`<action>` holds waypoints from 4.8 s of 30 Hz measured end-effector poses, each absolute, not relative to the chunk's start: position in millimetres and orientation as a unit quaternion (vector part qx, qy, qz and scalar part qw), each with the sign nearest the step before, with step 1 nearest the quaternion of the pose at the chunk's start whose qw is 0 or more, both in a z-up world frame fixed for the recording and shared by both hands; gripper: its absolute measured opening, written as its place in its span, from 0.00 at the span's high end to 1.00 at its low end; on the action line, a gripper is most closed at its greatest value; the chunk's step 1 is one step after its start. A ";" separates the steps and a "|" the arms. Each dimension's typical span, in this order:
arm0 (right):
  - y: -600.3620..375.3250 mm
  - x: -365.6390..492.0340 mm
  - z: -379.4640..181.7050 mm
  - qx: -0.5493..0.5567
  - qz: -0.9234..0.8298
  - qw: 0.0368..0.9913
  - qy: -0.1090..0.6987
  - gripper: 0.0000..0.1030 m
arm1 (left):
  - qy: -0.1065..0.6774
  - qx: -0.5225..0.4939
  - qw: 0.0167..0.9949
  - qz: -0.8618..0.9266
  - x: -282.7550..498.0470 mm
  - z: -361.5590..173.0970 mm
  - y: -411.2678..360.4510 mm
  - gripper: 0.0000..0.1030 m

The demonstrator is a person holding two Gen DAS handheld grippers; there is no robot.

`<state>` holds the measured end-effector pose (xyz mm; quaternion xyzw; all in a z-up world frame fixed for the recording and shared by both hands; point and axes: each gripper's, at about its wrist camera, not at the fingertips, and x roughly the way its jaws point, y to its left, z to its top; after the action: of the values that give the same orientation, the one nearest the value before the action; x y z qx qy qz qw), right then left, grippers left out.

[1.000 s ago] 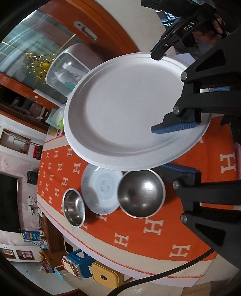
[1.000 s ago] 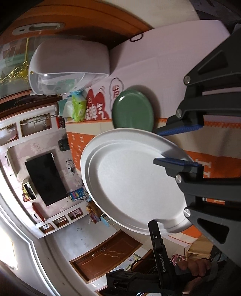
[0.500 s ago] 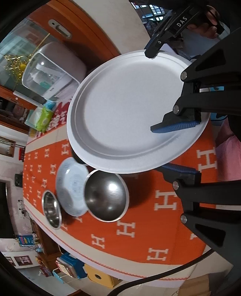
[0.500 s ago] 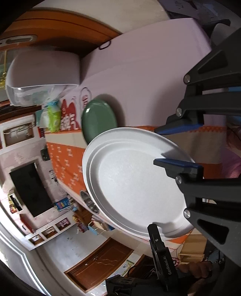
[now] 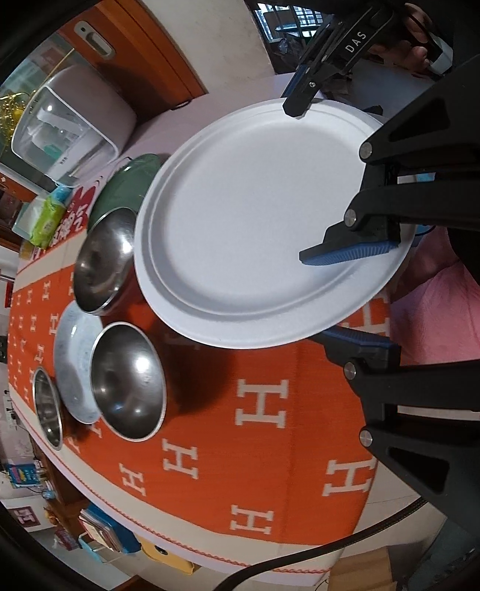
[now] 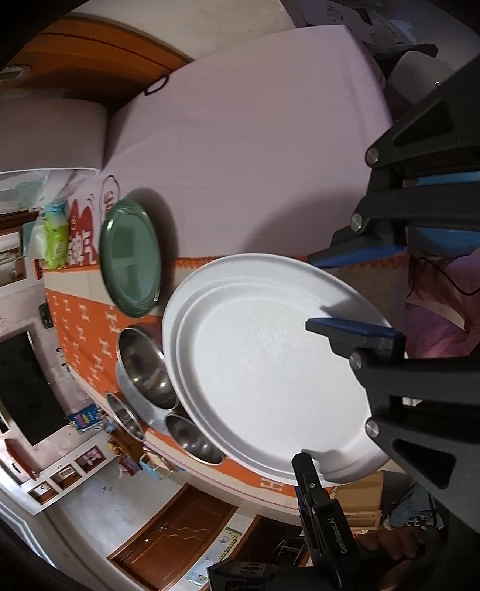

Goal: Organize plates and bowls

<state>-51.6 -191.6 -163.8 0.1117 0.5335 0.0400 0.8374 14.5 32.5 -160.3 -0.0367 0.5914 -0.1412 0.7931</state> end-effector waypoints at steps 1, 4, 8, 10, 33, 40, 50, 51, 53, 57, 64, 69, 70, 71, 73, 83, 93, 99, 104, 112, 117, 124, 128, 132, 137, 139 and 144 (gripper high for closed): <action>-191.3 -52.6 -166.3 0.110 0.040 0.835 0.538 0.72 | 0.594 -0.036 0.791 -0.141 13.8 -161.9 32.4 0.71; -191.6 -54.1 -170.8 0.109 0.038 0.831 0.544 0.72 | 0.602 -0.030 0.785 -0.140 12.9 -167.9 29.2 0.70; -193.2 -55.5 -176.1 0.111 0.036 0.823 0.556 0.71 | 0.614 -0.027 0.776 -0.141 11.1 -172.9 25.8 0.70; -196.3 -54.5 -178.4 0.117 0.036 0.822 0.557 0.71 | 0.614 -0.025 0.776 -0.141 11.5 -175.1 23.9 0.70; -203.6 -31.0 -207.2 0.127 0.036 0.802 0.582 0.70 | 0.649 -0.026 0.753 -0.102 49.7 -208.6 7.7 0.65; -208.4 -27.6 -203.0 0.134 0.031 0.814 0.565 0.55 | 0.646 0.000 0.758 -0.093 55.5 -206.9 4.8 0.54; -209.0 -22.8 -186.3 0.144 0.032 0.829 0.539 0.44 | 0.604 -0.007 0.792 -0.092 57.3 -175.0 16.5 0.34; -209.0 -21.8 -184.5 0.145 0.032 0.830 0.537 0.43 | 0.600 -0.008 0.795 -0.090 57.2 -171.7 17.9 0.33; -209.3 -20.8 -181.6 0.146 0.034 0.832 0.534 0.41 | 0.589 -0.008 0.803 -0.089 53.2 -165.3 21.9 0.31; -206.3 -15.4 -175.6 0.143 0.036 0.838 0.525 0.35 | 0.571 -0.004 0.817 -0.083 50.9 -153.0 29.0 0.30; -191.5 -5.5 -163.7 0.149 0.048 0.848 0.506 0.32 | 0.539 -0.004 0.839 -0.079 53.4 -132.1 51.4 0.30; -178.0 4.8 -155.5 0.144 0.059 0.856 0.493 0.30 | 0.530 -0.017 0.845 -0.075 58.8 -119.4 69.9 0.29; -175.0 6.5 -154.1 0.142 0.060 0.857 0.491 0.30 | 0.528 -0.017 0.846 -0.075 59.9 -118.2 72.6 0.27; -171.7 8.4 -152.5 0.141 0.060 0.858 0.490 0.29 | 0.527 -0.016 0.846 -0.075 62.5 -116.6 77.2 0.26; -166.1 12.5 -149.3 0.142 0.060 0.860 0.486 0.29 | 0.525 -0.011 0.848 -0.076 66.8 -113.7 84.3 0.25; -135.3 30.9 -135.9 0.150 0.042 0.869 0.470 0.29 | 0.531 0.007 0.842 -0.095 99.1 -106.2 114.0 0.21; -108.7 62.4 -114.1 0.161 0.013 0.884 0.439 0.29 | 0.519 0.019 0.847 -0.112 147.2 -96.3 152.9 0.19; -99.5 91.3 -99.9 0.156 0.003 0.891 0.427 0.29 | 0.512 0.006 0.851 -0.118 184.3 -91.8 173.8 0.19; -91.4 120.3 -85.6 0.141 -0.004 0.899 0.415 0.29 | 0.509 -0.006 0.850 -0.133 215.4 -91.6 185.6 0.19; -80.2 167.7 -70.4 0.117 -0.017 0.908 0.403 0.29 | 0.522 -0.026 0.840 -0.147 250.8 -98.9 193.8 0.19; -73.3 198.2 -72.4 0.106 -0.012 0.907 0.407 0.29 | 0.526 -0.026 0.837 -0.150 269.7 -109.2 195.2 0.19; -68.2 230.2 -92.4 0.108 0.002 0.894 0.434 0.29 | 0.542 -0.039 0.825 -0.158 292.5 -130.0 190.2 0.19; -69.4 246.4 -114.8 0.120 0.009 0.881 0.458 0.29 | 0.563 -0.055 0.807 -0.168 304.7 -148.6 184.2 0.19; -73.6 258.1 -137.0 0.140 0.017 0.864 0.483 0.29 | 0.597 -0.061 0.780 -0.178 316.9 -173.6 174.7 0.19; -83.6 268.0 -163.4 0.183 0.018 0.841 0.508 0.29 | 0.619 -0.059 0.760 -0.188 327.3 -197.7 163.7 0.19; -86.1 272.9 -175.2 0.198 0.016 0.831 0.520 0.29 | 0.626 -0.054 0.755 -0.187 330.1 -205.4 159.9 0.19; -86.3 284.9 -197.9 0.228 0.016 0.807 0.545 0.29 | 0.634 -0.037 0.750 -0.184 335.7 -218.4 151.0 0.19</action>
<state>284.9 -86.3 -197.9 0.2277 0.5448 0.0163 0.8069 335.7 151.0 -218.4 -0.0373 0.6344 -0.1838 0.7499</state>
